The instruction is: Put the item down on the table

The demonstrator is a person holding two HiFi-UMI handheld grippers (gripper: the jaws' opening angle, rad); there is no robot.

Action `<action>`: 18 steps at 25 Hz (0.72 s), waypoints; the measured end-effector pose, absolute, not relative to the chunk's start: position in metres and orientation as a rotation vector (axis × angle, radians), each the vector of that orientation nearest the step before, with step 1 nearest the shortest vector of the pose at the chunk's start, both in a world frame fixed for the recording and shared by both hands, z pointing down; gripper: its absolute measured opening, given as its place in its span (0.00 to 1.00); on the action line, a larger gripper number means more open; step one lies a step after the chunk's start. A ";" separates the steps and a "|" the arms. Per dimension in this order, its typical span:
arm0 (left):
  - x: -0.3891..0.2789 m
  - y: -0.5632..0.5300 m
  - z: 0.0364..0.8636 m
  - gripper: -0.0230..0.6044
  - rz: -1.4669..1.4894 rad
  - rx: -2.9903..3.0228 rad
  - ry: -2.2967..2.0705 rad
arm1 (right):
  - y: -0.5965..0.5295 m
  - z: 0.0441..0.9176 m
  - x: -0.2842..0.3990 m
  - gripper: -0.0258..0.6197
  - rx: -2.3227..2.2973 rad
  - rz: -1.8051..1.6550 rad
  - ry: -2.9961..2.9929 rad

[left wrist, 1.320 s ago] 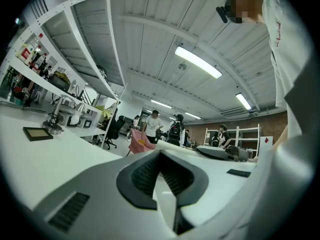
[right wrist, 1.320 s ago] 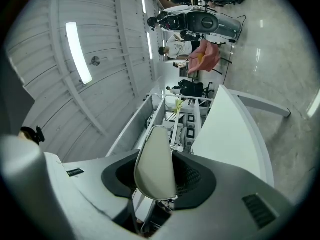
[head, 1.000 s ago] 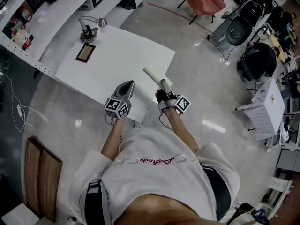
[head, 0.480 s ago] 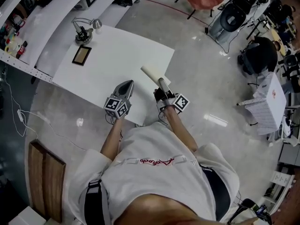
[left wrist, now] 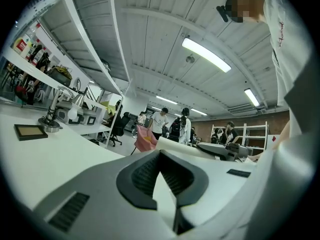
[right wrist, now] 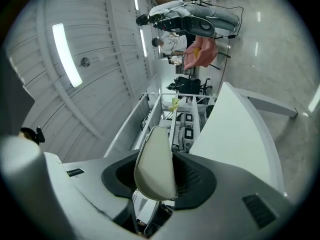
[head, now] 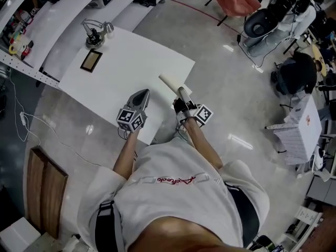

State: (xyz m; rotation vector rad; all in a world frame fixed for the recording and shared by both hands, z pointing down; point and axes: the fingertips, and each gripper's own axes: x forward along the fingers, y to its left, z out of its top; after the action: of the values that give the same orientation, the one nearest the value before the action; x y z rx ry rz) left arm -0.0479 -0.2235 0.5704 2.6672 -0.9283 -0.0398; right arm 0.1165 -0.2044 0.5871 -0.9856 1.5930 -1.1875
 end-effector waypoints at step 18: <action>-0.016 -0.244 0.572 0.05 -0.040 2.582 -1.126 | -0.253 0.597 0.156 0.33 -0.894 -1.304 1.649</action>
State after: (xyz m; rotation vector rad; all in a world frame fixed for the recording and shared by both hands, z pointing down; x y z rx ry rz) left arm -0.0159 -0.2442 0.5719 2.5823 -1.1255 -0.0395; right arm 0.1561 -0.2532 0.5968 -0.8942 1.6486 -1.3042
